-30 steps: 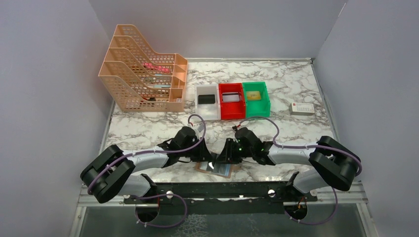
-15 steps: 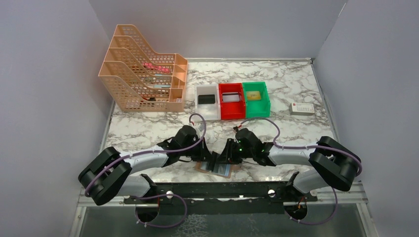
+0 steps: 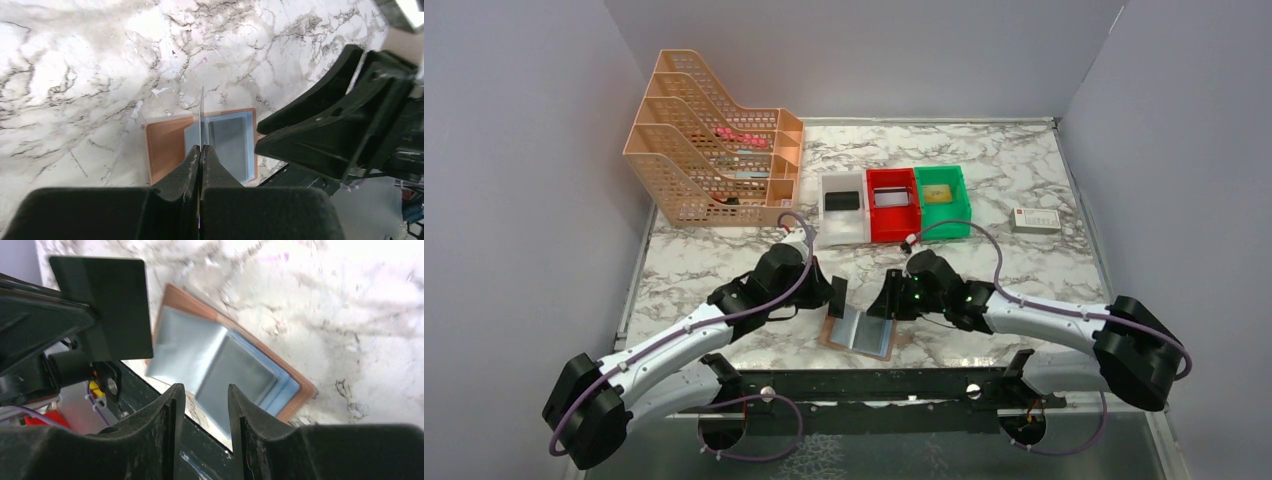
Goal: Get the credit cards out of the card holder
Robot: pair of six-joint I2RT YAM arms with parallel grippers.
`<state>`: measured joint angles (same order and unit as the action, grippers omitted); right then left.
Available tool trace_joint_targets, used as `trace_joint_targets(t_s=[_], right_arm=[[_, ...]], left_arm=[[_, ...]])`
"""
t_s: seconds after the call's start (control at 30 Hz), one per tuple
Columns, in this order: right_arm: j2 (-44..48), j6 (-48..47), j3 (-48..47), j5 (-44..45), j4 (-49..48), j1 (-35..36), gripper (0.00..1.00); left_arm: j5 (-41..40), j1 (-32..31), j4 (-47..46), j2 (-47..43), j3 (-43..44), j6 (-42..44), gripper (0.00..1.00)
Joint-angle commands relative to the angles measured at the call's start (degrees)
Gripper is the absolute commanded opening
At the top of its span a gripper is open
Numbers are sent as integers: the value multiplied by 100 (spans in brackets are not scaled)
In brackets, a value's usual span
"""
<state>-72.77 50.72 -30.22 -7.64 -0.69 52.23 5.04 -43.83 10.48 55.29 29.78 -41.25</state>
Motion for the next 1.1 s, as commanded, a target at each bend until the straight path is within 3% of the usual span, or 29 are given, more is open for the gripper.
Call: trace_joint_targets(t_s=[0.0,0.17,0.43,0.57,0.77,1.07], right_arm=[[428,-301,-358,935,558,24,44],[734,-266,-136,1032,47,-131,59],[311,-571,-40,-1101,-1538,-751,61],[134,-419,8,-1751,-2364,-832,61],[21,-204,-60,-2197,-2834,-917,56],[-154,363,322,-2740,-3712,-1100,39]], left_arm=[[-442,47,267,-357,156,276,0],[44,284,12,-425,161,615,0],[2077,949,-1524,-409,-232,108,0],[2872,1245,-2119,-308,-388,-230,0],[3539,1430,-3430,-211,-881,-1093,0],[3663,1491,-3688,-401,-933,-1138,0]])
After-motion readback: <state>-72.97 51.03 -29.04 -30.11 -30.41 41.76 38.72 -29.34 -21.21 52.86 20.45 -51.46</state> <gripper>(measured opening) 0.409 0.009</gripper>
